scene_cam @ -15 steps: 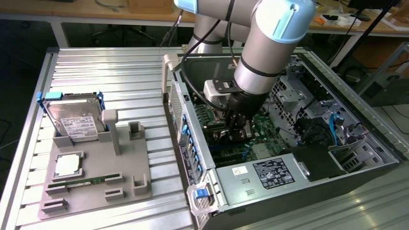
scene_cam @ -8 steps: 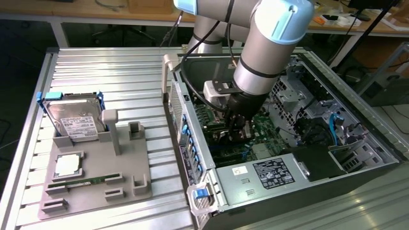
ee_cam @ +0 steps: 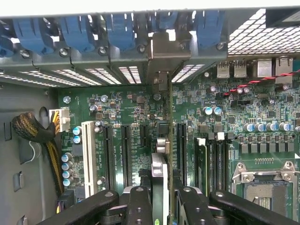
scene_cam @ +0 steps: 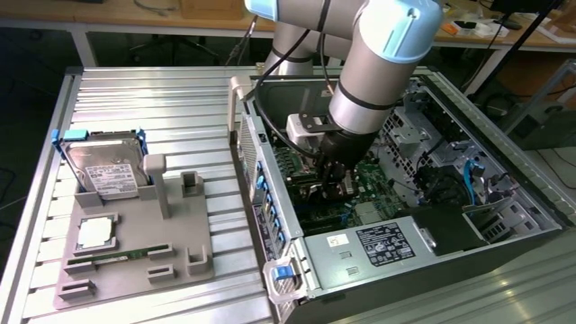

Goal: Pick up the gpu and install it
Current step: 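Insert the gpu into the slot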

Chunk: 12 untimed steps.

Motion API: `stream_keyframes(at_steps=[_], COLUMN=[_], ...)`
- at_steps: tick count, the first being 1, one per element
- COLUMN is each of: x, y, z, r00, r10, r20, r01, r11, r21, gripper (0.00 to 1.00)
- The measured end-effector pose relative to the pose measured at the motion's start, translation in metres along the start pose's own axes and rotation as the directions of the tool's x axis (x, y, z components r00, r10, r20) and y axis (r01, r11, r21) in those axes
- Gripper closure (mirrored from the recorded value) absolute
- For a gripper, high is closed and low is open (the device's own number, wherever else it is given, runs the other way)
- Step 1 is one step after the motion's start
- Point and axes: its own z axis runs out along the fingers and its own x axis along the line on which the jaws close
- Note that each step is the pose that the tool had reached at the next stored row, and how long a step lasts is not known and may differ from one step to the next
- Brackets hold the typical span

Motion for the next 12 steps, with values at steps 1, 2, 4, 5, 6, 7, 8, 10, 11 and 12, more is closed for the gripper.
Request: stream_keyframes(at_steps=[1,2,4,5,6,7,8,10,11,12], x=[0.0,0.0,0.0001,0.0002,0.0001,0.0001,0.0,0.0,0.0,-0.0001], y=[-0.0001,0.0002,-0.0001,-0.0004,-0.0007,-0.0016,-0.003,-0.0052,-0.0055,-0.0056], z=[-0.0005,-0.001,-0.0016,-0.0016,-0.0017,-0.0016,-0.0016,-0.0017,-0.0016,-0.0015], r00=[1.0,1.0,1.0,1.0,1.0,1.0,1.0,1.0,1.0,1.0], r10=[0.0,0.0,0.0,0.0,0.0,0.0,0.0,0.0,0.0,0.0], r20=[0.0004,0.0001,0.0001,0.0001,0.0001,0.0002,0.0002,0.0002,0.0003,0.0006], r01=[0.0,0.0,0.0,0.0,0.0,0.0,0.0,0.0,0.0,0.0], r11=[1.0,0.9999,0.9991,0.9991,0.9991,0.9991,0.9991,0.9991,0.9991,0.999], r21=[-0.0047,-0.0165,-0.043,-0.0432,-0.0433,-0.0435,-0.0435,-0.0433,-0.0432,-0.0453], gripper=[0.73,0.73,0.73,0.73,0.73,0.73,0.73,0.73,0.73,0.73])
